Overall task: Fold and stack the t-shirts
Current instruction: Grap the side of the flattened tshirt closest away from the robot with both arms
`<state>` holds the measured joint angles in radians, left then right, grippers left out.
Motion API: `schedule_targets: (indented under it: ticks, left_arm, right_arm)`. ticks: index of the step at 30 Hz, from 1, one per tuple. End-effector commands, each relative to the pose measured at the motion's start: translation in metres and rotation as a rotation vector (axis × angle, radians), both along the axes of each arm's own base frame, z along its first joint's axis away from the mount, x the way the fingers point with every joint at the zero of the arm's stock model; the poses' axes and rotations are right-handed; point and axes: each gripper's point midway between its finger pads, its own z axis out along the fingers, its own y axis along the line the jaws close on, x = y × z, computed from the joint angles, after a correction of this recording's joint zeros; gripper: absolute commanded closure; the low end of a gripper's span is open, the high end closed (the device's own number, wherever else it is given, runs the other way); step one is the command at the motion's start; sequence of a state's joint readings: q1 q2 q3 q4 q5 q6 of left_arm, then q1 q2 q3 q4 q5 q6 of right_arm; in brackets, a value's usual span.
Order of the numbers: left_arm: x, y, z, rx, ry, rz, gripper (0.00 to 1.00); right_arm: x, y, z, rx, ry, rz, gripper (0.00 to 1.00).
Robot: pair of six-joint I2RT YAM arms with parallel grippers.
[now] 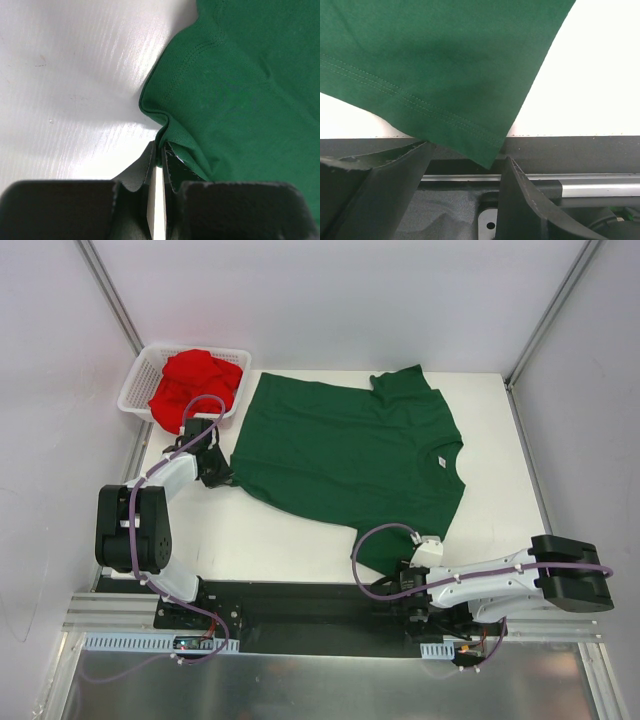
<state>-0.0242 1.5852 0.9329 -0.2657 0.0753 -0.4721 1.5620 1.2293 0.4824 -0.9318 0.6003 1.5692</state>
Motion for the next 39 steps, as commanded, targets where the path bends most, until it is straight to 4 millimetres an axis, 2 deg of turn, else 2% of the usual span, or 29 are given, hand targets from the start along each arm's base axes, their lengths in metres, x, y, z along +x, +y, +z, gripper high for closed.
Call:
schedule_targets:
  ticks: [1,15,18,19,22,29,33,34,39]
  left_arm:
    - [0.003,0.000,0.009,-0.021,-0.036,0.015,1.00]
    - [0.001,0.002,0.009,-0.014,-0.036,0.015,1.00]
    - [0.001,0.002,0.009,-0.013,-0.037,0.014,1.00]
    - [0.001,0.002,0.009,-0.013,-0.038,0.014,1.00]
    - [0.001,0.002,0.010,-0.011,-0.040,0.014,1.00]
    - [0.001,0.003,0.011,-0.008,-0.044,0.019,1.00]
    - [0.001,0.002,0.012,-0.012,-0.047,0.018,1.00]
    - [0.001,0.002,0.012,-0.012,-0.046,0.018,1.00]
    - [0.000,0.002,0.012,-0.015,-0.045,0.017,1.00]
  right_arm:
    - [0.007,0.002,0.012,0.009,-0.053,-0.019,0.40]
    - [0.006,0.002,0.006,0.022,-0.044,-0.021,0.70]
    - [0.005,0.002,0.005,0.022,-0.041,-0.025,0.80]
    - [0.005,0.002,0.005,0.020,-0.043,-0.023,0.87]
    - [0.005,0.002,0.005,0.019,-0.041,-0.023,0.99]
    - [0.007,0.003,0.009,0.002,-0.047,-0.016,0.99]
    - [0.011,0.002,0.028,-0.052,-0.079,0.004,0.99]
    - [0.012,0.009,0.034,-0.041,-0.084,0.012,0.99]
    - [0.019,0.014,0.053,-0.052,-0.123,0.033,0.99]
